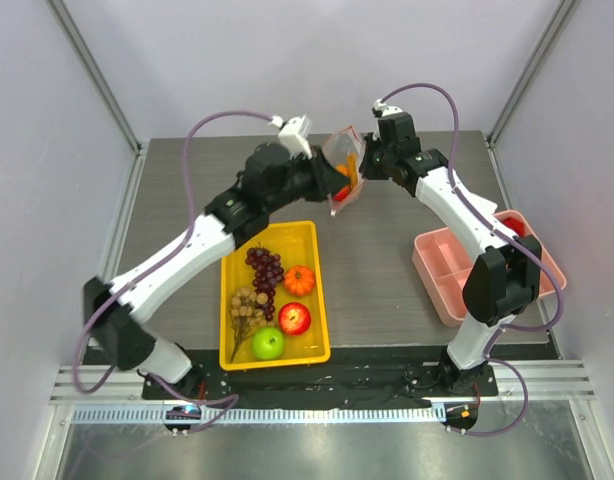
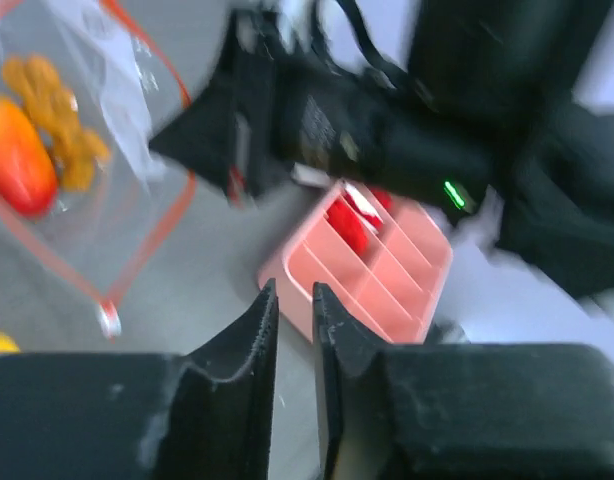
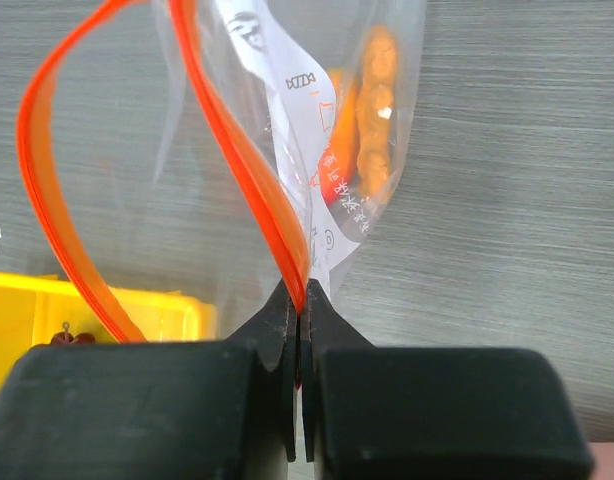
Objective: Open the zip-top bag and remove the fake food
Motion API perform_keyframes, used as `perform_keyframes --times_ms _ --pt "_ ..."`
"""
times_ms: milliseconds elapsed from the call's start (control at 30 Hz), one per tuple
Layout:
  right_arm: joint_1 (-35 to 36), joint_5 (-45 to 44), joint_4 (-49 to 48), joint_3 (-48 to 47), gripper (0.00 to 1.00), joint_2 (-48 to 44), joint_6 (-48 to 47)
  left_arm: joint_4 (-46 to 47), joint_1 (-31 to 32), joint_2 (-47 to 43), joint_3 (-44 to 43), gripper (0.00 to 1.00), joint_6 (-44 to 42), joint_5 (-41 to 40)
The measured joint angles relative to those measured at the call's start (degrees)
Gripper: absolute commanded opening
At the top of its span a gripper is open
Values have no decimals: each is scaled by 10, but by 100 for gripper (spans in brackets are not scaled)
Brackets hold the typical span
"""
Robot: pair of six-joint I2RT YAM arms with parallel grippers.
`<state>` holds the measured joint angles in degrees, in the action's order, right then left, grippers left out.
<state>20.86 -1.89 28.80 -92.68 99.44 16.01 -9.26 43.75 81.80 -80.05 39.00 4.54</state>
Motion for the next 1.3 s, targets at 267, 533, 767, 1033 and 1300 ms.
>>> perform_keyframes --times_ms 267,533,767,1033,1300 --pt "12 -10 15 -4 1 -15 11 32 -42 242 -161 0 18 14" --pt "21 -12 28 -11 2 -15 40 68 -64 292 -139 0 63 -8" --pt "43 -12 45 -33 1 -14 60 110 -66 325 -142 0 107 -67" --pt "50 -8 52 -39 1 -14 67 85 -61 364 -166 0 134 -129" --pt "50 14 53 -49 2 -14 65 109 -70 394 -165 33 134 -47"
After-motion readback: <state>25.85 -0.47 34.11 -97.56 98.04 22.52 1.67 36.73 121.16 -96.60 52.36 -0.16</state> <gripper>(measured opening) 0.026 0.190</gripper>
